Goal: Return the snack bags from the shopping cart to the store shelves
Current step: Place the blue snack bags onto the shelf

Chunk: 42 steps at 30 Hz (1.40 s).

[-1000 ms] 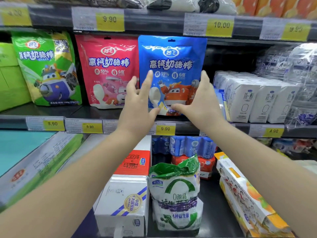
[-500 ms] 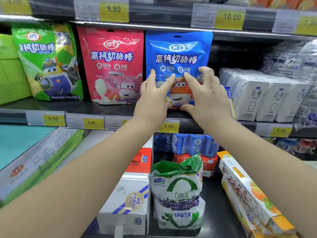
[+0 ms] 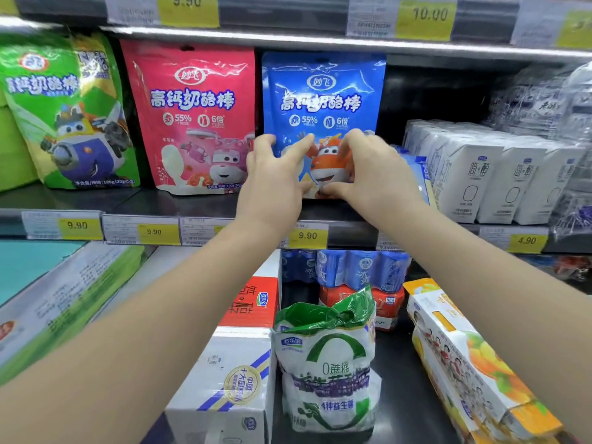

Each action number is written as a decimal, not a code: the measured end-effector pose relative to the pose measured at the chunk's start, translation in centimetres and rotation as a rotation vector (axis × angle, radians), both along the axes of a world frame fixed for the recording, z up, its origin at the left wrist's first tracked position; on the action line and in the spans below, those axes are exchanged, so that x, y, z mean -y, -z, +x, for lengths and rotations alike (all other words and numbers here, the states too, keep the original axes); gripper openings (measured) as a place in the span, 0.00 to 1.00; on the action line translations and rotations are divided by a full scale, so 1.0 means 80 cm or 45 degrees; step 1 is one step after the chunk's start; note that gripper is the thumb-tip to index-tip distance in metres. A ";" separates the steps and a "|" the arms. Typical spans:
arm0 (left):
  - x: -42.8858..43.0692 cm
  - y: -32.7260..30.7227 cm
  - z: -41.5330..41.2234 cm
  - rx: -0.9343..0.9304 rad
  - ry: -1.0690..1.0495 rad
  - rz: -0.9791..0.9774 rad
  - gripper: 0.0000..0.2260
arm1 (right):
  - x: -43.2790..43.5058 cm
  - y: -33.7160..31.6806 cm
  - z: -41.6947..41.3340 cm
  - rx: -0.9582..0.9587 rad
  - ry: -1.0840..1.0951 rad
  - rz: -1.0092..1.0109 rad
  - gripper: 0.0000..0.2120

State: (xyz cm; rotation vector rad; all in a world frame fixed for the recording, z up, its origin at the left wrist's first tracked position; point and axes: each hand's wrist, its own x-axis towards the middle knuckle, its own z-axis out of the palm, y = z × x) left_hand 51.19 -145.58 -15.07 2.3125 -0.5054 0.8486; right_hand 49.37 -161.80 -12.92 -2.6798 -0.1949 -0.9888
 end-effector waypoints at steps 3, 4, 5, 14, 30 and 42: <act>0.000 -0.008 0.005 0.006 -0.096 -0.028 0.22 | -0.003 -0.003 0.001 -0.088 0.008 -0.019 0.17; -0.001 -0.011 0.008 -0.027 -0.108 -0.017 0.22 | -0.004 -0.003 0.002 -0.102 0.015 -0.028 0.15; -0.002 -0.012 0.011 -0.054 -0.104 -0.004 0.22 | -0.005 -0.004 0.003 -0.112 0.025 -0.044 0.14; 0.000 -0.011 0.027 -0.096 -0.106 0.077 0.18 | -0.013 -0.007 0.018 -0.194 0.142 -0.075 0.13; -0.002 -0.019 0.026 -0.209 -0.261 0.265 0.14 | -0.022 -0.006 0.018 -0.313 0.177 -0.159 0.16; -0.090 -0.009 -0.019 -0.134 -0.179 0.070 0.14 | -0.030 0.003 -0.004 -0.086 0.062 -0.155 0.21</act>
